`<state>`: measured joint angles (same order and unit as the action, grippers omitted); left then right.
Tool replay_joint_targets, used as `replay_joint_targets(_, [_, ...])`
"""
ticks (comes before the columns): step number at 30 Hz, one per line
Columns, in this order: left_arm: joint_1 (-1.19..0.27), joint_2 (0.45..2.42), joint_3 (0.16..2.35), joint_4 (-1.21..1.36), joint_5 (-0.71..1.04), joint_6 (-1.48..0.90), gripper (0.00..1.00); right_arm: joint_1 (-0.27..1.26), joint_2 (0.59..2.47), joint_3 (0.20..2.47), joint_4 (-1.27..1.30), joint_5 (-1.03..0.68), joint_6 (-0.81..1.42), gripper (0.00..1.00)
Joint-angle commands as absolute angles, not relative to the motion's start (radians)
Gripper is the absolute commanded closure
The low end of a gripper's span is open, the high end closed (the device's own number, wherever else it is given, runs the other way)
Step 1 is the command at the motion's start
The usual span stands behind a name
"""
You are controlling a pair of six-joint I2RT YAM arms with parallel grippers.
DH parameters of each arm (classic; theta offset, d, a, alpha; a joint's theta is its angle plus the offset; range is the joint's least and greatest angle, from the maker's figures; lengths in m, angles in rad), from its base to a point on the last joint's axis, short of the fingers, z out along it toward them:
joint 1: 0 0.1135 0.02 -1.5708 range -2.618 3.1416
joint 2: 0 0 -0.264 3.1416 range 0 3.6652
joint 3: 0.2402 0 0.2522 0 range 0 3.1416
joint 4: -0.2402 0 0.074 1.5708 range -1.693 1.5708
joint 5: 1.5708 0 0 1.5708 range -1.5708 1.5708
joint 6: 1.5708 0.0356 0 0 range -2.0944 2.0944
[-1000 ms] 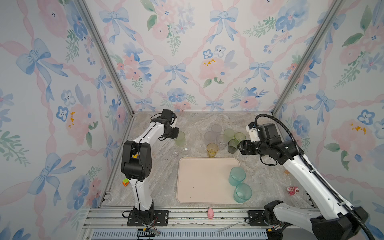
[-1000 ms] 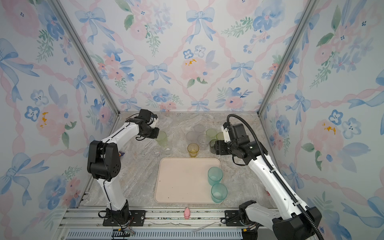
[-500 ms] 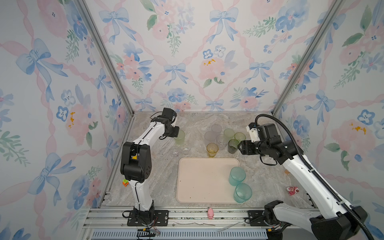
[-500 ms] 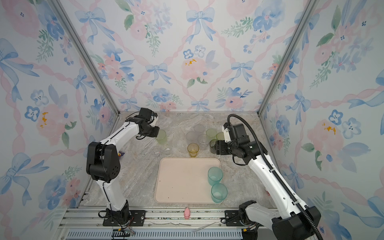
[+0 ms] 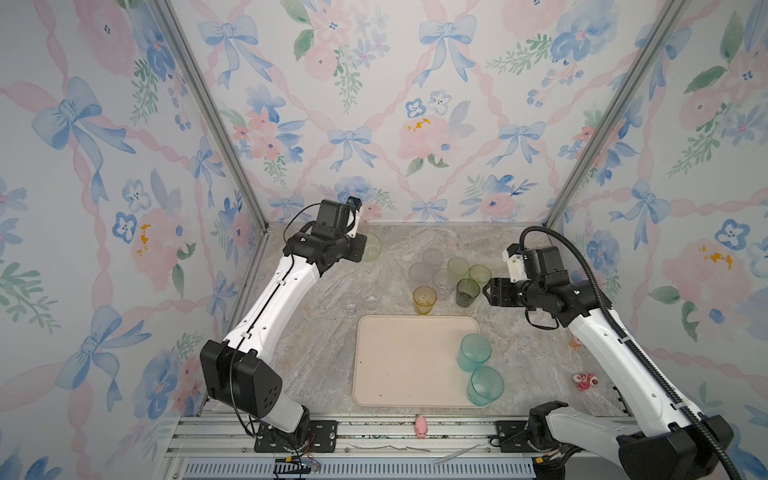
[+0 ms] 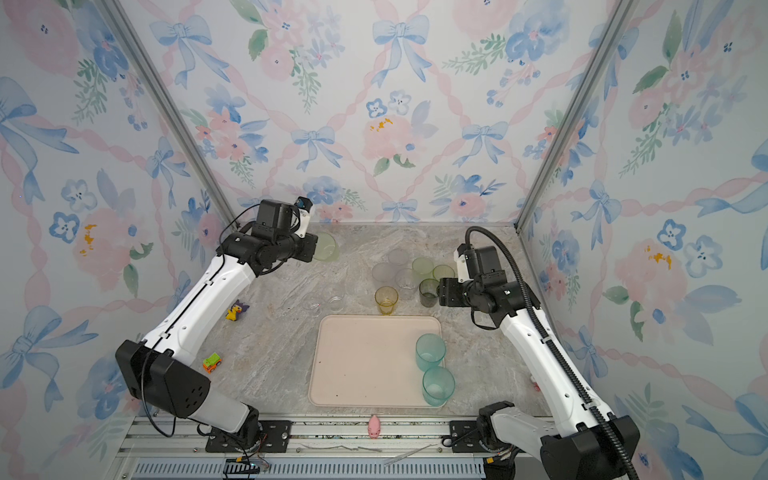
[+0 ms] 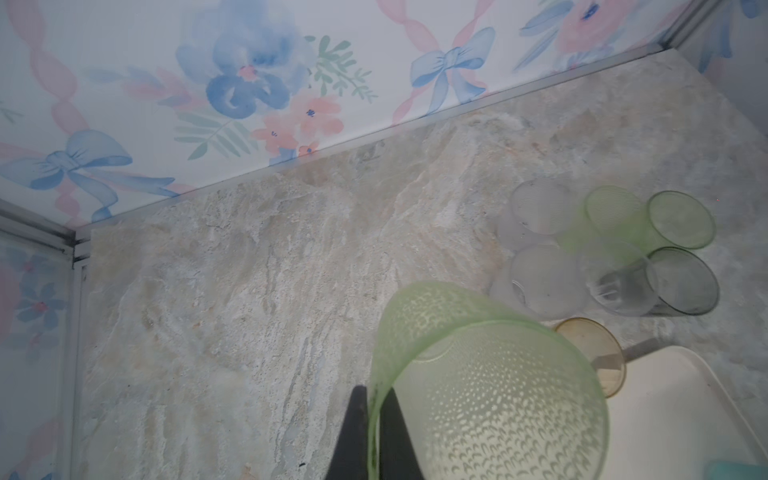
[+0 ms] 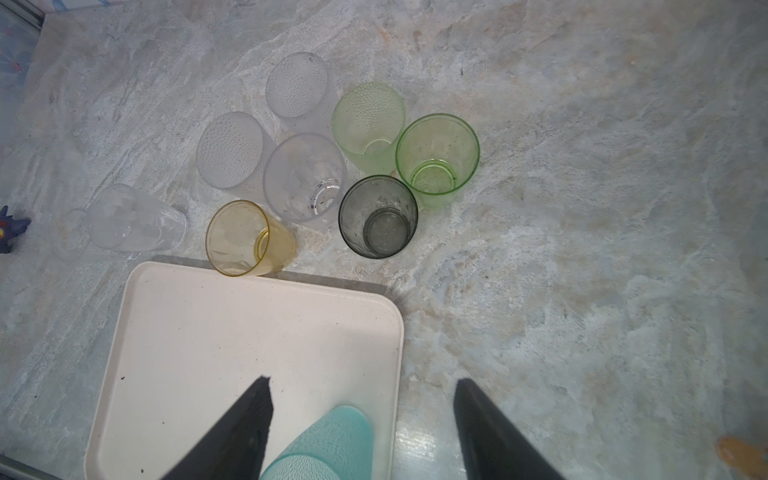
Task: Place the glasses into the tray
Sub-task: 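Carry the light green cup with the left gripper over the tray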
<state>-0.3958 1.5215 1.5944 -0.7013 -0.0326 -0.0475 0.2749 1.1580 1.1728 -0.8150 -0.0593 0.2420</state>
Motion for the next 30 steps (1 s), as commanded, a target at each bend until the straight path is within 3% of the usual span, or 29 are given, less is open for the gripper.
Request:
replay_joint_targets(1, [-0.5, 1.492, 1.57, -0.754, -0.008, -0.046, 0.96, 0.262, 1.147, 1.166, -0.81, -0.072, 0.24, 0.28])
replay_joint_targets(7, [-0.673, 1.53, 1.545, -0.76, 0.027, -0.057, 0.97, 0.262, 1.145, 1.159, -0.81, -0.075, 0.247, 0.28])
replay_joint_targets(15, [-0.799, 1.674, 1.61, -0.758, 0.111, -0.042, 0.97, 0.262, 1.129, 1.146, -0.809, -0.081, 0.253, 0.28])
replay_joint_targets(30, [-0.85, 1.923, 1.768, -0.771, 0.157, -0.003, 0.97, 0.261, 1.114, 1.125, -0.813, -0.077, 0.239, 0.28])
